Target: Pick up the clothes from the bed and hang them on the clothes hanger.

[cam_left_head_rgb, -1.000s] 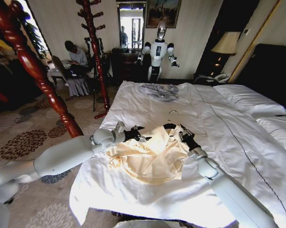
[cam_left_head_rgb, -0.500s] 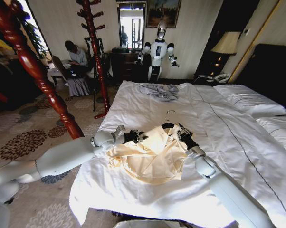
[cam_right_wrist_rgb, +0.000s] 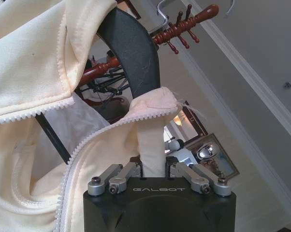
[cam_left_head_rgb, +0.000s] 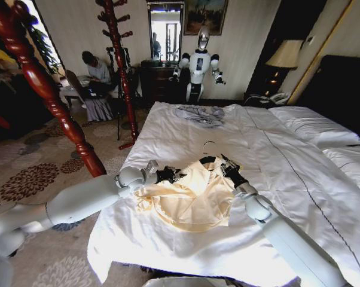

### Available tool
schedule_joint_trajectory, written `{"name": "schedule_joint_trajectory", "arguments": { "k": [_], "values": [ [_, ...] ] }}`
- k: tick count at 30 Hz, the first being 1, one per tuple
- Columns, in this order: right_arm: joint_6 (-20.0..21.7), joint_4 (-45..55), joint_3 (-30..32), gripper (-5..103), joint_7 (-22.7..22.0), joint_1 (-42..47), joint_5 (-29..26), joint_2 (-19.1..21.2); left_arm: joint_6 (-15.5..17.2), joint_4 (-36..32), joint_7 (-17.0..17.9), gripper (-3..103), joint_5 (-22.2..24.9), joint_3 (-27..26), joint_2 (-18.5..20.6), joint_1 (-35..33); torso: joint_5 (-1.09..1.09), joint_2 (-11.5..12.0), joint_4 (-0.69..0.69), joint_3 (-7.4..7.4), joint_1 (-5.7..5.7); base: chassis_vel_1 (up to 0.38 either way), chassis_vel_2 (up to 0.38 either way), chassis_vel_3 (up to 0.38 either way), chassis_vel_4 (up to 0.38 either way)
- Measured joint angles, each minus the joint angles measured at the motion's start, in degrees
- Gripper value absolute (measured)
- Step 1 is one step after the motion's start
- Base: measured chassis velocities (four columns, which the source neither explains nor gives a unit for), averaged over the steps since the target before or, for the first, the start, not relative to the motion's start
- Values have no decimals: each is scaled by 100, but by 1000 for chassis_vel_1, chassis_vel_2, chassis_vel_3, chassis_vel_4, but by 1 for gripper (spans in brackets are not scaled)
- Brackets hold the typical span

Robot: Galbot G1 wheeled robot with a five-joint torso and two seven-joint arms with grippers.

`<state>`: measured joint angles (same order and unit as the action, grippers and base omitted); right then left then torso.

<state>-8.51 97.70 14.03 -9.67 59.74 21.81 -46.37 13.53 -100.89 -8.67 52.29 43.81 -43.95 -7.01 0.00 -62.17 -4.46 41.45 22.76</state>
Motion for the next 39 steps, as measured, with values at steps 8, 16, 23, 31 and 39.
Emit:
{"name": "schedule_joint_trajectory", "arguments": {
  "k": [8, 16, 23, 31, 39],
  "values": [
    [91, 142, -7, 38, 24, 67, -72, 44, -117, -112, 66, 18, -174, -115, 30, -127, -1, 0, 1, 0, 0, 0, 0, 0, 0],
    [173, 174, 22, 71, -90, 109, -153, 38, -202, -141, 72, 18, -289, -191, 103, -300, 1, 0, 1, 0, 0, 0, 0, 0, 0],
    [245, 249, 138, 92, -123, 237, -251, 84, -311, -155, 113, 18, -345, -382, 125, -492, 0, 0, 0, 0, 0, 0, 0, 0, 0],
    [371, 310, 450, 100, -224, 558, -599, 151, -471, -253, 230, 18, -285, -754, 179, -772, 0, 0, 0, 0, 0, 0, 0, 0, 0],
    [688, 363, 603, 100, -489, 830, -2031, 143, -413, -662, 430, 18, -200, -1515, 443, -1400, 0, 0, -2, 0, 0, 0, 0, 0, 0]
  ]
}}
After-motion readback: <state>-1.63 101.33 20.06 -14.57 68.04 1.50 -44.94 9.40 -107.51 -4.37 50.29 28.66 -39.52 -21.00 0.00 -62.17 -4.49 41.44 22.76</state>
